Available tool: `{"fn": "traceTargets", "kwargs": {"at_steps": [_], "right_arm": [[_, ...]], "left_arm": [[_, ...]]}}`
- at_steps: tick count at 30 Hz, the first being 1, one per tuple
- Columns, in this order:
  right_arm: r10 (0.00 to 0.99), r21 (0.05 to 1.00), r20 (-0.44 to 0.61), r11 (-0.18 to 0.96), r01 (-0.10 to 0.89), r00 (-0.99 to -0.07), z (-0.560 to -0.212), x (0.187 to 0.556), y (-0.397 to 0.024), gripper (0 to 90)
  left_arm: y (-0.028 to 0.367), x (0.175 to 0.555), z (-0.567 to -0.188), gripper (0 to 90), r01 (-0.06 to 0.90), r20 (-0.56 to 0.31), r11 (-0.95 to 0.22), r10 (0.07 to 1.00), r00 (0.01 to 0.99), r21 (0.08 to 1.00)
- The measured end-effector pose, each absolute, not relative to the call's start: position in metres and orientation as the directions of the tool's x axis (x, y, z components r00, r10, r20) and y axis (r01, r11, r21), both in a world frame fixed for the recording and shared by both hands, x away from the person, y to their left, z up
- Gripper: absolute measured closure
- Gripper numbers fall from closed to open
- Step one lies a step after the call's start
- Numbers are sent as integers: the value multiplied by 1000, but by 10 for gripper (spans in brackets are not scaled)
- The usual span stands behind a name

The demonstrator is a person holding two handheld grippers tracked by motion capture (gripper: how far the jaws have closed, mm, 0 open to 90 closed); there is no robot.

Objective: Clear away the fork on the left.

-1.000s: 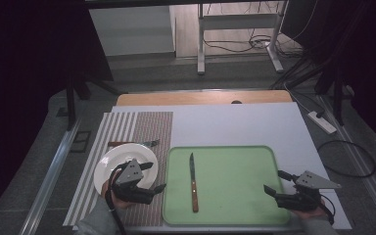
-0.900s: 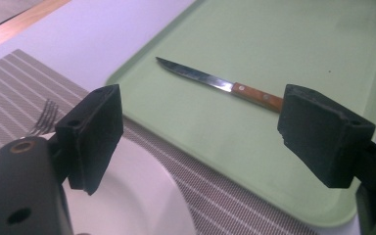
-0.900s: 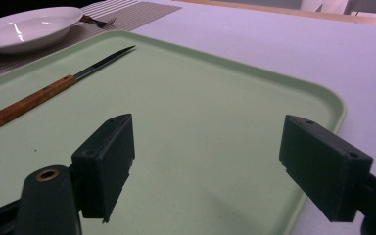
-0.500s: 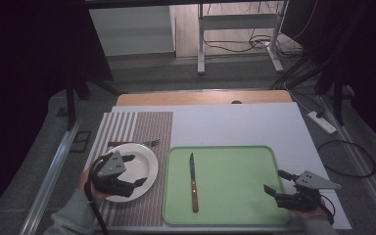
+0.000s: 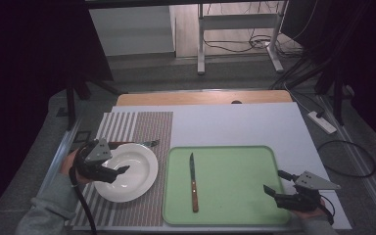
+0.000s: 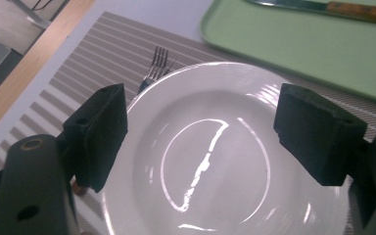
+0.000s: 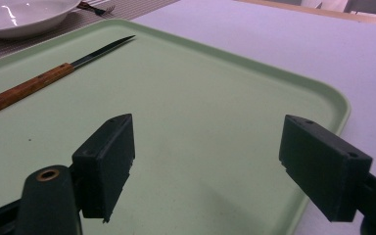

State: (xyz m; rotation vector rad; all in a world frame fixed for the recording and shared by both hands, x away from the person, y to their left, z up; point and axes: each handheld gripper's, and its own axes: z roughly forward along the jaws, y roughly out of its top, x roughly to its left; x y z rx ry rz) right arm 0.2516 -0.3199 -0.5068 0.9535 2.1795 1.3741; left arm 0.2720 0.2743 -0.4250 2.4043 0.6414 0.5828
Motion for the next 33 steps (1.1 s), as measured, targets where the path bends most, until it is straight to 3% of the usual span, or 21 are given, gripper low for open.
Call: {"fn": "traceTargets", "kwargs": {"at_steps": [15,33], "right_arm": [[724,894,26,292,340,-690,-508,252,-320,216],[724,892,27,293,343,-690,-508,253,-320,216]], "left_arm": [[290,305,-421,225,301,307,-809,494,813,505],[318,339,-427,252,316,316,-850,465,827,423]]}}
